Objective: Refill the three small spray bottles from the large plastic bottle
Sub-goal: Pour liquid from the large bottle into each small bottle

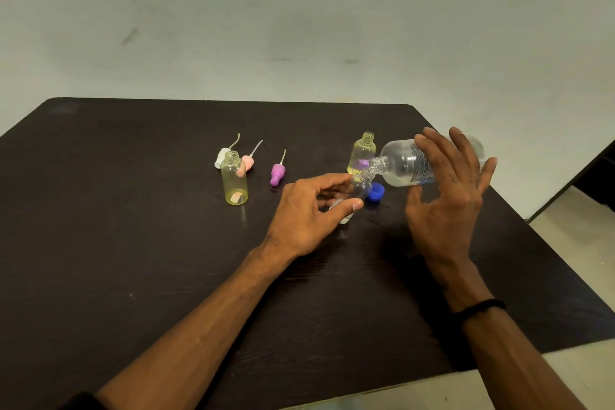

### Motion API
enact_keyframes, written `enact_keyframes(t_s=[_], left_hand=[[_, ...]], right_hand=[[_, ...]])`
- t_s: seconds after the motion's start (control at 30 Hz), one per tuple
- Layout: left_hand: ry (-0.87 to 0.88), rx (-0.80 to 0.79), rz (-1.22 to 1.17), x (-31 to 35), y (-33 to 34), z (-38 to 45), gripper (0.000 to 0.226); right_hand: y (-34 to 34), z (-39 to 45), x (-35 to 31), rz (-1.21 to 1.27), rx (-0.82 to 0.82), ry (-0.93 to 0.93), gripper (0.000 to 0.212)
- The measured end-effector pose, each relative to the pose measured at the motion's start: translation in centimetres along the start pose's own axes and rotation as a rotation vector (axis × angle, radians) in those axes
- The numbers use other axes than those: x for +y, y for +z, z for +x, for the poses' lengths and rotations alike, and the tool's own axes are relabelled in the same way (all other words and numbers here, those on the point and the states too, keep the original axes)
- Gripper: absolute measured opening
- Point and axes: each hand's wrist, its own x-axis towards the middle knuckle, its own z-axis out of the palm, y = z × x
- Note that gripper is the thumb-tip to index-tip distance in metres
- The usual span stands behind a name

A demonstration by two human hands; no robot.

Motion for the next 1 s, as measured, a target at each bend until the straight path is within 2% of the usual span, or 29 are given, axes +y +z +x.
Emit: enact_keyframes(t_s=[1.0], left_hand=[[-0.005,-0.004,0.006,0.03,-0.12,0.07,0.048]], right_hand=[[-0.02,0.08,-0.09,0.001,0.001,0.002,0.079]])
